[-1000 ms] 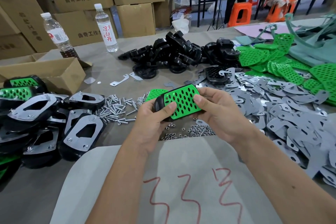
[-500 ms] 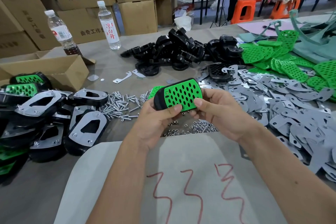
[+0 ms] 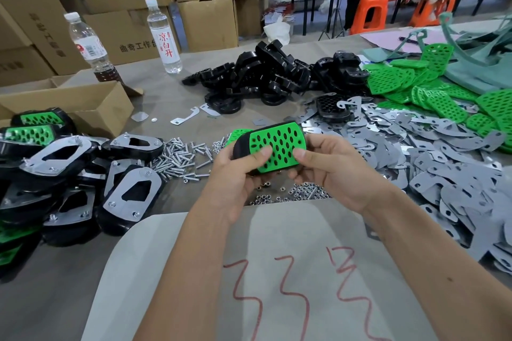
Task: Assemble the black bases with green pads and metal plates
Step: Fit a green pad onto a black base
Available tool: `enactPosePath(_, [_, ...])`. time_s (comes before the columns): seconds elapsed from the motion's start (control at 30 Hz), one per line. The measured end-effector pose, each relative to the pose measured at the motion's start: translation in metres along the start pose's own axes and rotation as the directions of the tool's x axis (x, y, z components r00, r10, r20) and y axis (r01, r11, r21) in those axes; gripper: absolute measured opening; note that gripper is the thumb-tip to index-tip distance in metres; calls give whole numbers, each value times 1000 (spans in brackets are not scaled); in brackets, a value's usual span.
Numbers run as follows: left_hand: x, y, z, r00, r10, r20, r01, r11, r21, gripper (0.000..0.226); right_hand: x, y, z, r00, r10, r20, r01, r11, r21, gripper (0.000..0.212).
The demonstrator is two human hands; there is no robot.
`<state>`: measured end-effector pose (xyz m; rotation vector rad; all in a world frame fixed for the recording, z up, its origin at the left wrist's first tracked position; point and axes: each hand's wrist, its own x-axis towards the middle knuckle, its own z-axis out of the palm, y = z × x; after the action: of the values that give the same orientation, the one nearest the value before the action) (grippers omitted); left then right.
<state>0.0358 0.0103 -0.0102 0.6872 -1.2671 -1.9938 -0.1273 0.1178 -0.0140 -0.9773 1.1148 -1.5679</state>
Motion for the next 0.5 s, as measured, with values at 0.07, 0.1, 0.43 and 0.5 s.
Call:
enactPosePath(0.07, [0, -2, 2, 995, 41, -91, -36, 998, 55, 54, -1, 0, 1, 1000, 15, 14, -14, 998, -69, 35])
enactPosePath(0.1, [0, -3, 4, 992, 58, -110, -49, 995, 85, 54, -1, 1, 1, 1000, 12, 19, -11, 997, -77, 34])
enactPosePath(0.43, [1, -2, 4, 998, -39, 43, 42, 996, -73, 31, -5, -3, 1, 995, -77, 68, 71, 995, 76, 41])
enactPosePath(0.5, [1, -2, 4, 998, -33, 58, 38, 995, -93, 24, -4, -2, 1, 995, -76, 66, 70, 994, 87, 40])
